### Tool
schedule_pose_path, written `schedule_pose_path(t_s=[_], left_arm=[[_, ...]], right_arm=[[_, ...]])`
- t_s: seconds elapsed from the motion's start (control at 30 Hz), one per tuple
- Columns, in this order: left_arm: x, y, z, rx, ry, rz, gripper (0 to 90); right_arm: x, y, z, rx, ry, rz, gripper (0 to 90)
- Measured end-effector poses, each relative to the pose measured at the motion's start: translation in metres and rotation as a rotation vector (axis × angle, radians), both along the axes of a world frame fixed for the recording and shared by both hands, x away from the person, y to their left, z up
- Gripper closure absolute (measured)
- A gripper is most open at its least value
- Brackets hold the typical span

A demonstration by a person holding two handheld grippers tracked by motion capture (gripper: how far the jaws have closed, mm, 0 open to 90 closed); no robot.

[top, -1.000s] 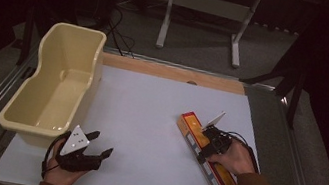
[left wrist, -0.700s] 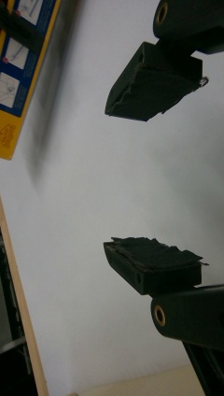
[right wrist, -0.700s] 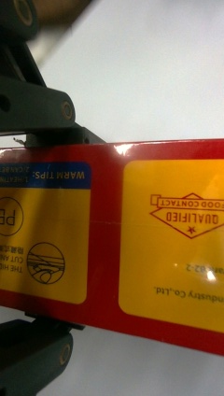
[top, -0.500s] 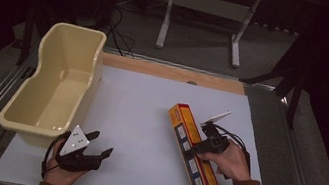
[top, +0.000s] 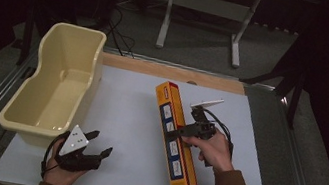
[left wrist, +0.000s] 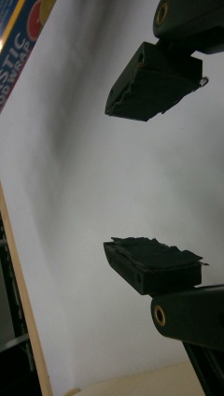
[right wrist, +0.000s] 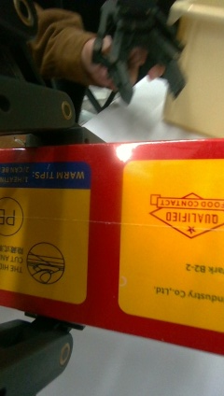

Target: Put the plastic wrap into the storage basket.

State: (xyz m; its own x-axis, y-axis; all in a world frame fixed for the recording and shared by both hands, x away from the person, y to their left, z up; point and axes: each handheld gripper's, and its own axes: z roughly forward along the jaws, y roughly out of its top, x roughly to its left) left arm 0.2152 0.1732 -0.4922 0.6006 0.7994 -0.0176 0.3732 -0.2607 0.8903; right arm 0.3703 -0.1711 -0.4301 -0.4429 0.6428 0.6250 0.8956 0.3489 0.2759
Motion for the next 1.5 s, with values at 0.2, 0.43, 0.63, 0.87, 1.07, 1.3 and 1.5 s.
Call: schedule_pose_path(t_s=[0.2,0.43,0.63,0.87,1.07,1.3,1.5], left_arm=[[-0.001,0.001,0.001,-0.002,-0.009,0.005,29.5],[0.000,0.000,0.001,-0.001,-0.011,0.006,29.5],[0.000,-0.002,0.000,0.004,-0.009,0.000,29.2],[0.000,-0.001,0.000,0.013,-0.013,0.003,29.2],[0.000,-0.002,0.000,0.015,-0.016,0.002,29.2],[0.001,-0.003,0.000,0.021,-0.016,0.002,28.9],[0.000,-0.005,0.001,0.034,-0.029,0.001,28.8]], right_arm=[[0.009,0.010,0.016,0.081,-0.011,-0.018,41.1],[0.018,0.012,0.031,0.170,-0.010,-0.073,41.1],[0.029,0.026,0.048,0.203,-0.019,-0.073,41.1],[0.043,0.043,0.067,0.213,-0.030,-0.096,41.0],[0.050,0.053,0.079,0.256,-0.027,-0.123,41.1],[0.057,0.069,0.088,0.300,-0.013,-0.154,41.0],[0.062,0.084,0.094,0.339,-0.007,-0.184,41.0]])
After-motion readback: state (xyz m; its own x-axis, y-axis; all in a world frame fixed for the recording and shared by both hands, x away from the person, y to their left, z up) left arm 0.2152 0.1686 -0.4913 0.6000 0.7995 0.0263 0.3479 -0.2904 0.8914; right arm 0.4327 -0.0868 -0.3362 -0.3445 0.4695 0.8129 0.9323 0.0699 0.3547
